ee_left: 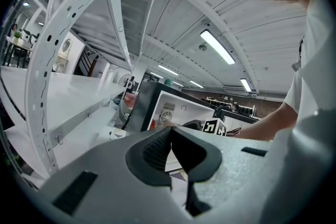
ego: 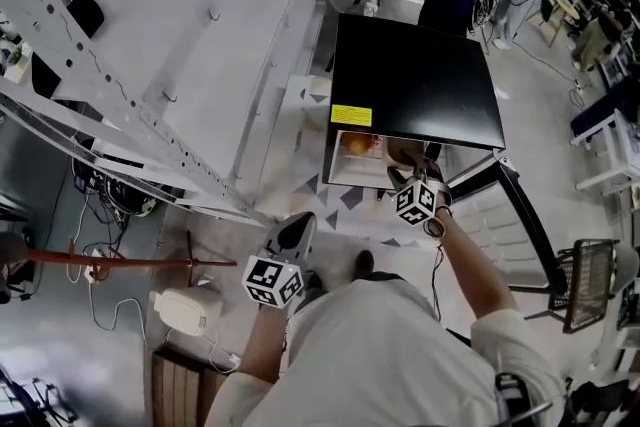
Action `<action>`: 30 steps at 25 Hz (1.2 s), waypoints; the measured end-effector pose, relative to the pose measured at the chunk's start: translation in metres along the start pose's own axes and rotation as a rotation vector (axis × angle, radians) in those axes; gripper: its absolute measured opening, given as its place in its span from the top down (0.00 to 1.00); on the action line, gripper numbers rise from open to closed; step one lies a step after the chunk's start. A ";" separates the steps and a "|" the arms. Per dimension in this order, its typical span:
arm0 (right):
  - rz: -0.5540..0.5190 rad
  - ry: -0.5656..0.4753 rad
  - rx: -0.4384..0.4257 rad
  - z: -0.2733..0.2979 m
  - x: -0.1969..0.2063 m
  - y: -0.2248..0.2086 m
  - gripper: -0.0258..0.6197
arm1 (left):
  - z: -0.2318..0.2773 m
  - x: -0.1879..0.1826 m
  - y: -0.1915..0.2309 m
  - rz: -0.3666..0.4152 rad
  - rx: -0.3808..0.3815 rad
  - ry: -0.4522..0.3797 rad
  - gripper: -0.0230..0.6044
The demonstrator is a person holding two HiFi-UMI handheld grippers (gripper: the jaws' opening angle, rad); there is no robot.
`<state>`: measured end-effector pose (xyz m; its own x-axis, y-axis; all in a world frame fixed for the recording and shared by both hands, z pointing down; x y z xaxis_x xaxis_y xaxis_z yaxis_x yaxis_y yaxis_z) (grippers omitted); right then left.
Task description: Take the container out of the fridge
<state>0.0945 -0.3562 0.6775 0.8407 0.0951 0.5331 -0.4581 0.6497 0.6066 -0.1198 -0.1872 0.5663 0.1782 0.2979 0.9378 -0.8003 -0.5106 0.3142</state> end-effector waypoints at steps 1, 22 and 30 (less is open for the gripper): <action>0.026 -0.008 0.003 -0.004 -0.002 0.000 0.58 | -0.001 0.000 0.000 0.002 0.005 0.001 0.96; 0.653 -0.256 0.150 -0.146 -0.036 -0.002 0.59 | -0.006 0.009 -0.015 0.052 0.218 0.068 0.96; 0.861 -0.403 0.180 -0.224 -0.036 0.002 0.60 | 0.008 0.014 -0.040 0.055 0.295 0.091 0.96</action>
<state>0.1285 -0.1891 0.5274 0.0495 0.1966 0.9792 -0.9366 0.3496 -0.0228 -0.0810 -0.1690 0.5681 0.0764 0.3274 0.9418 -0.6044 -0.7360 0.3049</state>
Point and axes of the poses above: the fingertips, and each gripper's own axes: z forward along the fingers, y to its left, x out of its underside, the point moved 1 cm from there along -z, backward along the fingers, and after that the axes turned 2 degrees about z, right-handed, at the moved point
